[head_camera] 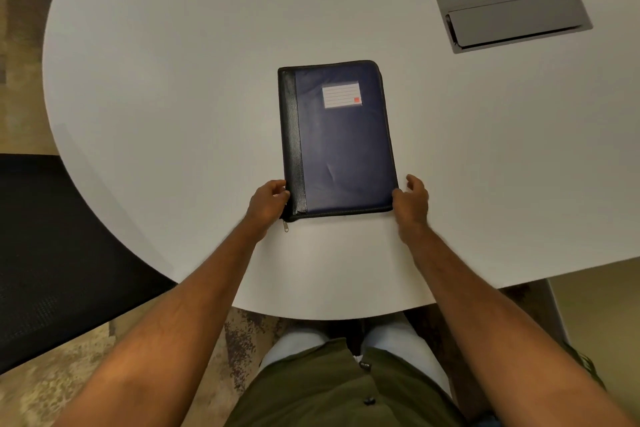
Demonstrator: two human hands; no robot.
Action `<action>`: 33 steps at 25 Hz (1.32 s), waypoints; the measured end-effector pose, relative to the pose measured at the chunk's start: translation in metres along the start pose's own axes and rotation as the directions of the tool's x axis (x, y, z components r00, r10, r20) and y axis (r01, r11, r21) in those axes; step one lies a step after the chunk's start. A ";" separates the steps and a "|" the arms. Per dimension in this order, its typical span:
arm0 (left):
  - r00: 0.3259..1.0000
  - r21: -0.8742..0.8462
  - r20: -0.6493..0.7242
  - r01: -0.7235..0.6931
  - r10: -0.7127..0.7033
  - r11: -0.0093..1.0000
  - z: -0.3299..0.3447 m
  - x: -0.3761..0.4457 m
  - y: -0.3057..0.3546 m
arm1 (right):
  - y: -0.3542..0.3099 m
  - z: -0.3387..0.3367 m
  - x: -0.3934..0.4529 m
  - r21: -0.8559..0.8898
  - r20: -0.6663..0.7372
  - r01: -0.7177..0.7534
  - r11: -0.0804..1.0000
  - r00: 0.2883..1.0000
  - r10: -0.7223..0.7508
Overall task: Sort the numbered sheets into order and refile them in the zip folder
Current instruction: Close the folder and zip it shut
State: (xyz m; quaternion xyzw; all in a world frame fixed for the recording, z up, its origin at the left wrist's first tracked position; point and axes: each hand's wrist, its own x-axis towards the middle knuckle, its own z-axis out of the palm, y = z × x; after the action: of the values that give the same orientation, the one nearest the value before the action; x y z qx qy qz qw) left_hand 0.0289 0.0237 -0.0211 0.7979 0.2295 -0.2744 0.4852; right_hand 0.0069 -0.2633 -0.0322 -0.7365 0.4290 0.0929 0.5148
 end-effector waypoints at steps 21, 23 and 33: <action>0.997 0.301 0.058 0.038 -0.058 0.953 -0.005 -0.011 -0.051 | 0.049 0.143 -0.119 -0.251 0.445 0.323 0.913 0.876 -0.187; 0.997 0.226 0.053 0.034 -0.047 0.974 -0.002 -0.014 -0.051 | 0.051 0.146 -0.118 -0.260 0.406 0.322 0.910 0.892 -0.200; 0.997 0.129 0.068 0.039 -0.048 0.991 0.002 -0.014 -0.056 | 0.051 0.143 -0.120 -0.274 0.387 0.357 0.893 0.891 -0.237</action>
State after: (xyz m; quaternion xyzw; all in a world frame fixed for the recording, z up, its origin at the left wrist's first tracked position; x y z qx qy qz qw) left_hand -0.0172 0.0443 -0.0484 0.8120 0.2114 -0.3270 0.4348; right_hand -0.0608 -0.0844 -0.0618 -0.8435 0.1908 0.2111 0.4556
